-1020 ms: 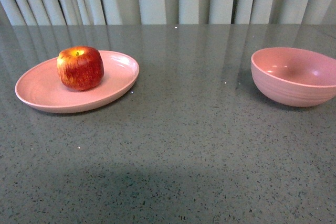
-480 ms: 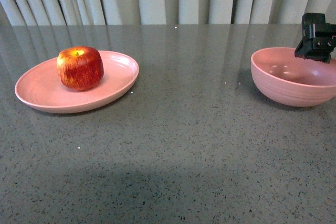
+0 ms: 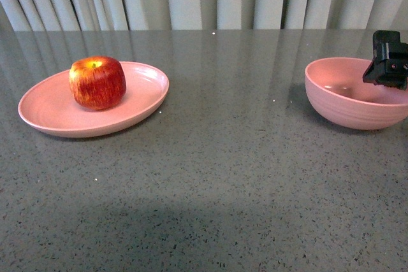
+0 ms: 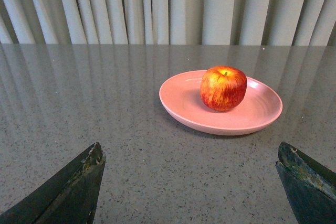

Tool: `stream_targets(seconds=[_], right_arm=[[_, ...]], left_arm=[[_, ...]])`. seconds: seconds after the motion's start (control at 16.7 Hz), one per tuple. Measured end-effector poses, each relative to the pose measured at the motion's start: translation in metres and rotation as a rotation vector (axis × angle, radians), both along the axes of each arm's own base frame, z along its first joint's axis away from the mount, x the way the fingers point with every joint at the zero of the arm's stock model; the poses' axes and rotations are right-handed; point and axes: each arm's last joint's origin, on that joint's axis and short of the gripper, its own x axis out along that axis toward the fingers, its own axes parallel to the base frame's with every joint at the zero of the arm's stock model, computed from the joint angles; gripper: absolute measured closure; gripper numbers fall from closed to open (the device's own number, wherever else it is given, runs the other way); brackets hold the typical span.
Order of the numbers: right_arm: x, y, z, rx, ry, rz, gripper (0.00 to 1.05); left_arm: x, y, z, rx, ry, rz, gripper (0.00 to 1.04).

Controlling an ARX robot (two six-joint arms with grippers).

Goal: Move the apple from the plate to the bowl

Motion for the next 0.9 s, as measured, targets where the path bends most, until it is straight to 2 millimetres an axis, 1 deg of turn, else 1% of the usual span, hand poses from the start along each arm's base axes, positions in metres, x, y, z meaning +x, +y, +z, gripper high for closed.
stream_targets(seconds=[0.12, 0.42, 0.48, 0.54, 0.72, 0.84, 0.9], right_arm=[[0.000, 0.000, -0.002, 0.010, 0.008, 0.007, 0.25], [0.000, 0.001, -0.004, 0.030, 0.024, 0.010, 0.76], [0.000, 0.001, -0.003, 0.045, 0.028, 0.007, 0.98], [-0.002, 0.001, 0.005, 0.065, 0.015, 0.007, 1.02], [-0.010, 0.012, 0.044, 0.108, -0.076, 0.040, 1.02], [-0.014, 0.030, 0.062, 0.116, -0.122, 0.091, 1.02], [-0.016, 0.043, 0.065, 0.119, -0.127, 0.123, 1.02]], left_arm=[[0.000, 0.000, 0.000, 0.000, 0.000, 0.000, 0.07], [0.000, 0.000, 0.000, 0.000, 0.000, 0.000, 0.07], [0.000, 0.000, 0.000, 0.000, 0.000, 0.000, 0.07], [0.000, 0.000, 0.000, 0.000, 0.000, 0.000, 0.07], [0.000, 0.000, 0.000, 0.000, 0.000, 0.000, 0.07], [0.000, 0.000, 0.000, 0.000, 0.000, 0.000, 0.07], [0.000, 0.000, 0.000, 0.000, 0.000, 0.000, 0.07]])
